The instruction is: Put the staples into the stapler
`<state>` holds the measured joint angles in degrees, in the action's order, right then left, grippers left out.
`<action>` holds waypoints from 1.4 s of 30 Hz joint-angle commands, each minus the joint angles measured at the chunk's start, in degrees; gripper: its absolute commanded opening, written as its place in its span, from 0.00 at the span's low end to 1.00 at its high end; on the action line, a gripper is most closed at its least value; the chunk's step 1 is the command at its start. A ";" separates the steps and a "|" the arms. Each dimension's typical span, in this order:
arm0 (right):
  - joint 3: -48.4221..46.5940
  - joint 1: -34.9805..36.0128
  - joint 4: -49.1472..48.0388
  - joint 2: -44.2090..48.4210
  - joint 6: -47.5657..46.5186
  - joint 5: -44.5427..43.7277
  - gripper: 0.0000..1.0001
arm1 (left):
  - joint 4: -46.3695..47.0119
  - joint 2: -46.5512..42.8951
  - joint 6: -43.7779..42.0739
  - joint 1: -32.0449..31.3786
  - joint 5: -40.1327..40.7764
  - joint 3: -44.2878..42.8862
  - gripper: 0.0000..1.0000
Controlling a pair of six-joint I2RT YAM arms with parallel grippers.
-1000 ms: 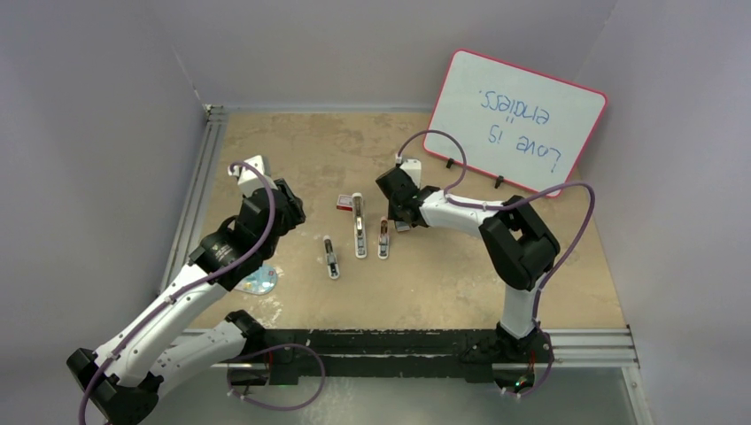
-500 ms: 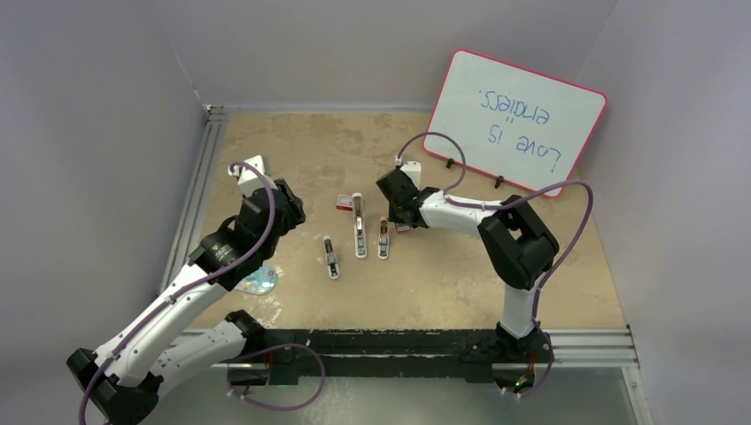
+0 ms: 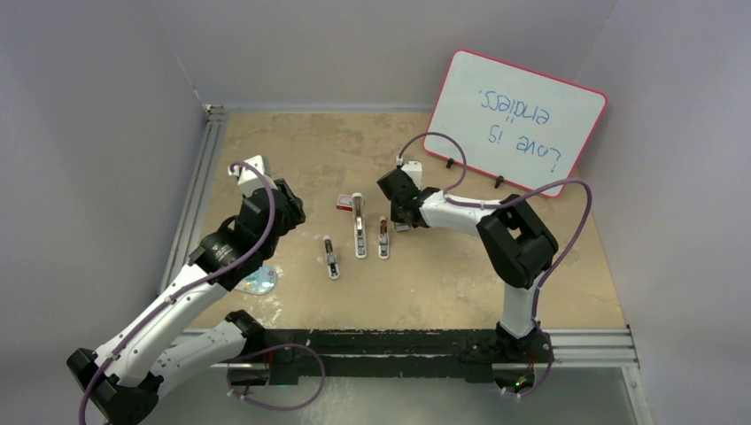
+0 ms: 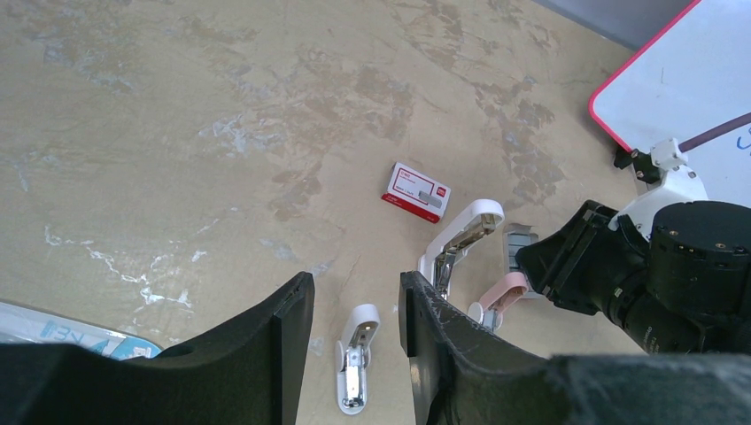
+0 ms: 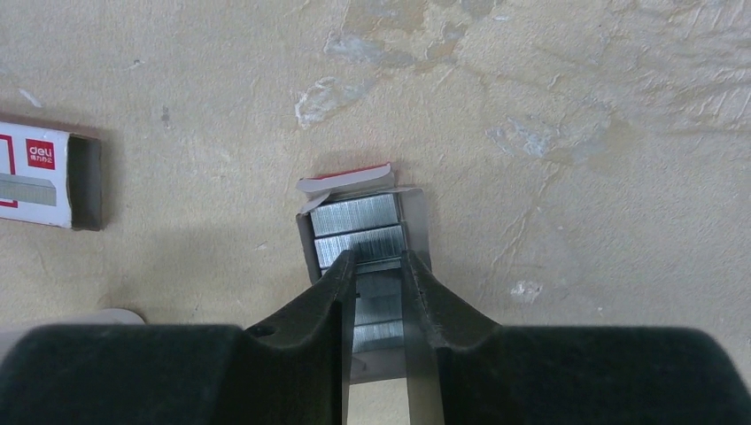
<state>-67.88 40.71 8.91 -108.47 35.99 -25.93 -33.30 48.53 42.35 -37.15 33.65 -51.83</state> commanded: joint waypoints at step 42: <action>18.98 -0.10 9.26 21.28 25.88 11.59 0.25 | 2.69 -1.27 -0.42 0.32 -0.84 0.21 0.40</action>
<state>-49.54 40.71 19.31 -88.86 57.76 -16.14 -33.08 48.05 42.39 -37.15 33.01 -51.64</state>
